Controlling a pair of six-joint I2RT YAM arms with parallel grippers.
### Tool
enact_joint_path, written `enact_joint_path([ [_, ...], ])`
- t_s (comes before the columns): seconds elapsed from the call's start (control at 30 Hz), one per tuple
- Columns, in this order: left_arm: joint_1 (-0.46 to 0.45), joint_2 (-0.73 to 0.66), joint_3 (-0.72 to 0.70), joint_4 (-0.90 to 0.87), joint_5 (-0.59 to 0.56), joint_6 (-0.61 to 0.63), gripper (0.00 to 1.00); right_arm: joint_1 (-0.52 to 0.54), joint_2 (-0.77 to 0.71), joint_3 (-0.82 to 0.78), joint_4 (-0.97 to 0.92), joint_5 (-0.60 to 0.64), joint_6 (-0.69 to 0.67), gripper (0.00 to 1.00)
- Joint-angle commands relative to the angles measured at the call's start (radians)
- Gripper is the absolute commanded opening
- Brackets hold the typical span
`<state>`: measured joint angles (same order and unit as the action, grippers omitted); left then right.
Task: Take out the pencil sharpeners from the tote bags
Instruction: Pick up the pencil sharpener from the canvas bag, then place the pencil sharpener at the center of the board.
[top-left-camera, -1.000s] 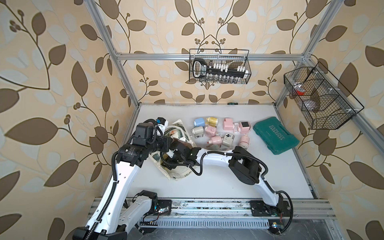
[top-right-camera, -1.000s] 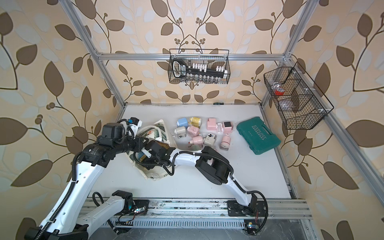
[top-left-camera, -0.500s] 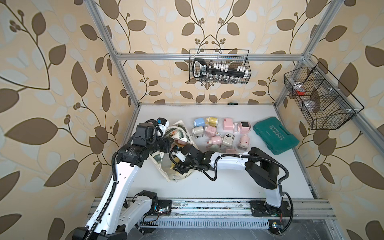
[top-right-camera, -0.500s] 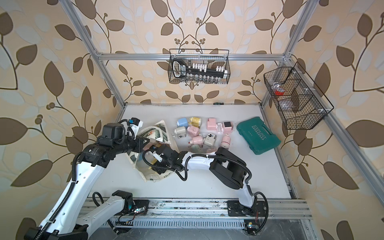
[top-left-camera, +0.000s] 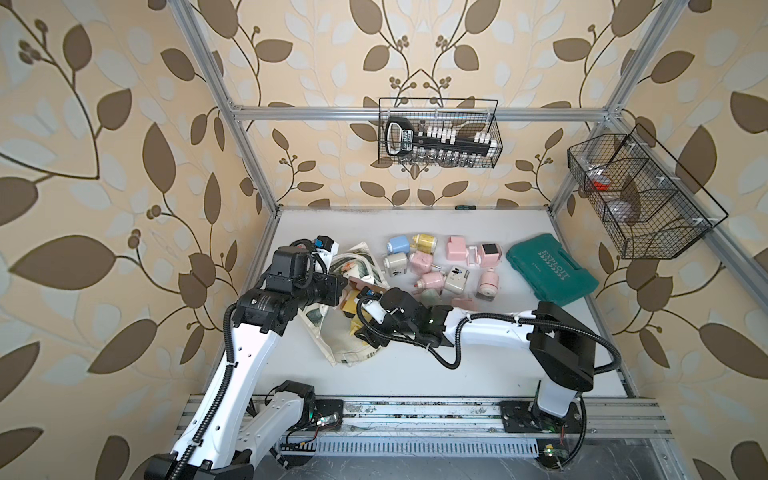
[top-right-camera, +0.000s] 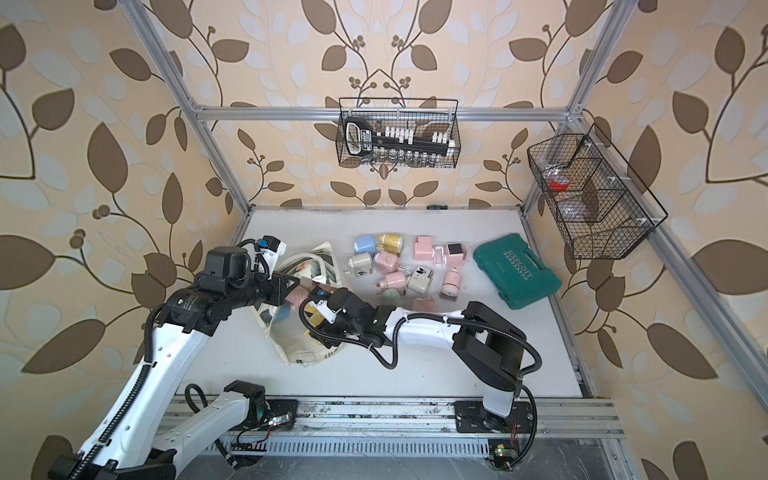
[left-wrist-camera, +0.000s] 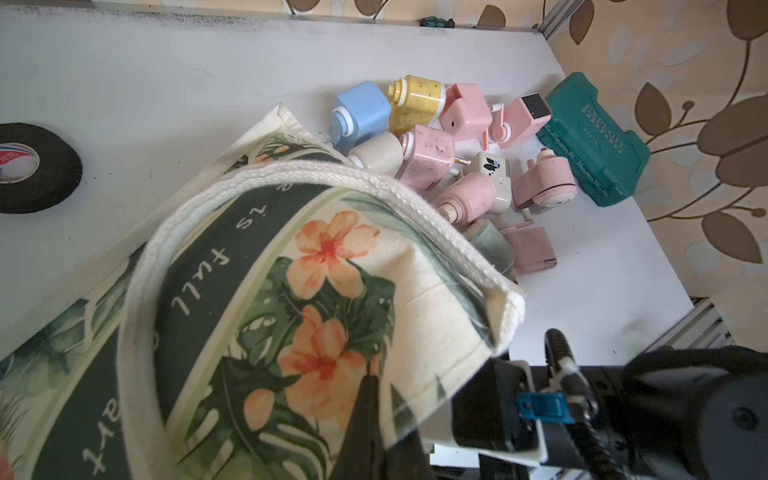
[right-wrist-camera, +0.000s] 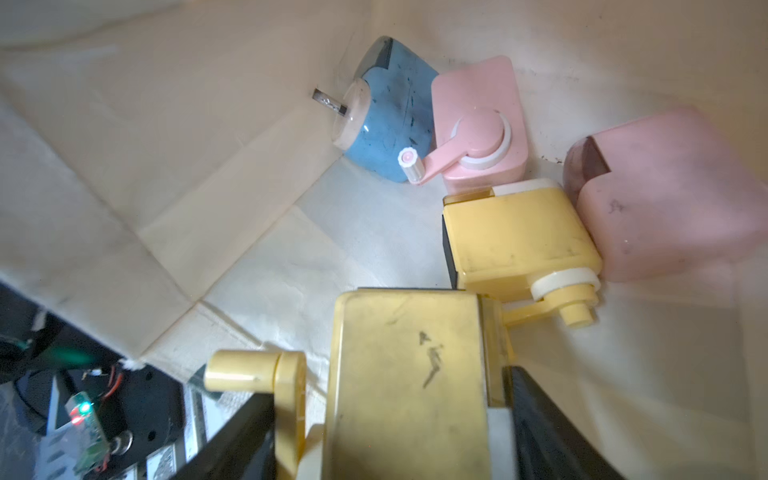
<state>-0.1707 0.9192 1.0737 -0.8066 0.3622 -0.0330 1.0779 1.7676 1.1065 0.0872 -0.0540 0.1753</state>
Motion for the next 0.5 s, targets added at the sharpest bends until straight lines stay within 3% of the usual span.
enact_joint_path([
  [0.0,-0.003,-0.02,0.002,0.024,0.012,-0.008,0.0,0.002,-0.087,-0.045,0.031,-0.01,0.0,0.45],
  [0.3,-0.003,-0.014,0.006,0.023,0.0,-0.011,0.0,0.006,-0.295,-0.193,0.033,-0.115,-0.01,0.44],
  [0.47,-0.003,-0.014,0.008,0.023,-0.005,-0.012,0.0,0.003,-0.414,-0.286,0.006,-0.083,-0.003,0.44],
])
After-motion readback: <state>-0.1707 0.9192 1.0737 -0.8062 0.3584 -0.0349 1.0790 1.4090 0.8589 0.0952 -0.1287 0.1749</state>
